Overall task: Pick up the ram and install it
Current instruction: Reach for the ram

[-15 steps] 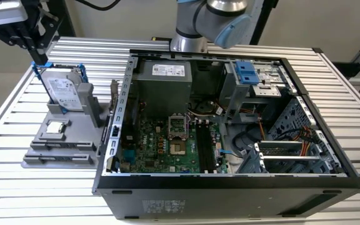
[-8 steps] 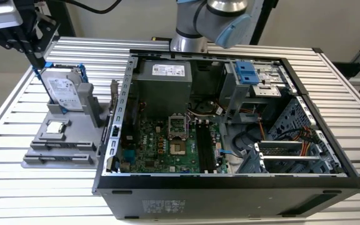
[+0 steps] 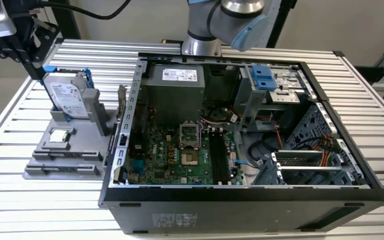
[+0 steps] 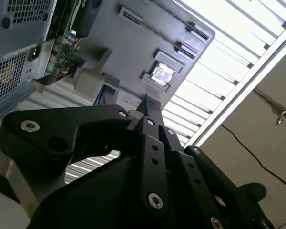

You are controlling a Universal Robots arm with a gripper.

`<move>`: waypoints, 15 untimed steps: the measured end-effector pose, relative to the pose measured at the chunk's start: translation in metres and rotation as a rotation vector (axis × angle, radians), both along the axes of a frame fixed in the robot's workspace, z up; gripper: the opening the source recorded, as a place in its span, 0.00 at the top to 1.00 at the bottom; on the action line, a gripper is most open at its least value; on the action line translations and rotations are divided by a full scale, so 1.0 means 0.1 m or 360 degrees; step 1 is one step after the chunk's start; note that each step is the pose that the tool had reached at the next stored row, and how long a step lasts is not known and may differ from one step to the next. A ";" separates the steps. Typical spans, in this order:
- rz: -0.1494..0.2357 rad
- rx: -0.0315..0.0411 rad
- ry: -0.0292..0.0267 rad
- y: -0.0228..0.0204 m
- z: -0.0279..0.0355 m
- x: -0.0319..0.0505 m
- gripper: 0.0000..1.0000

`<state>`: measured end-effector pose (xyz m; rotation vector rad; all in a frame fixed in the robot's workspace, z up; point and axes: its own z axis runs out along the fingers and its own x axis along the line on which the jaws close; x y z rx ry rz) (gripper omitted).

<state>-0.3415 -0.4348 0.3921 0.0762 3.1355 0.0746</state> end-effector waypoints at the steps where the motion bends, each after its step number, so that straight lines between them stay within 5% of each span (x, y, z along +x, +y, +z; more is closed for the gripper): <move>1: 0.0000 0.0000 -0.00001 -0.021 0.000 -0.001 1.00; 15: -0.0001 0.0000 -0.00001 -0.293 -0.001 -0.012 1.00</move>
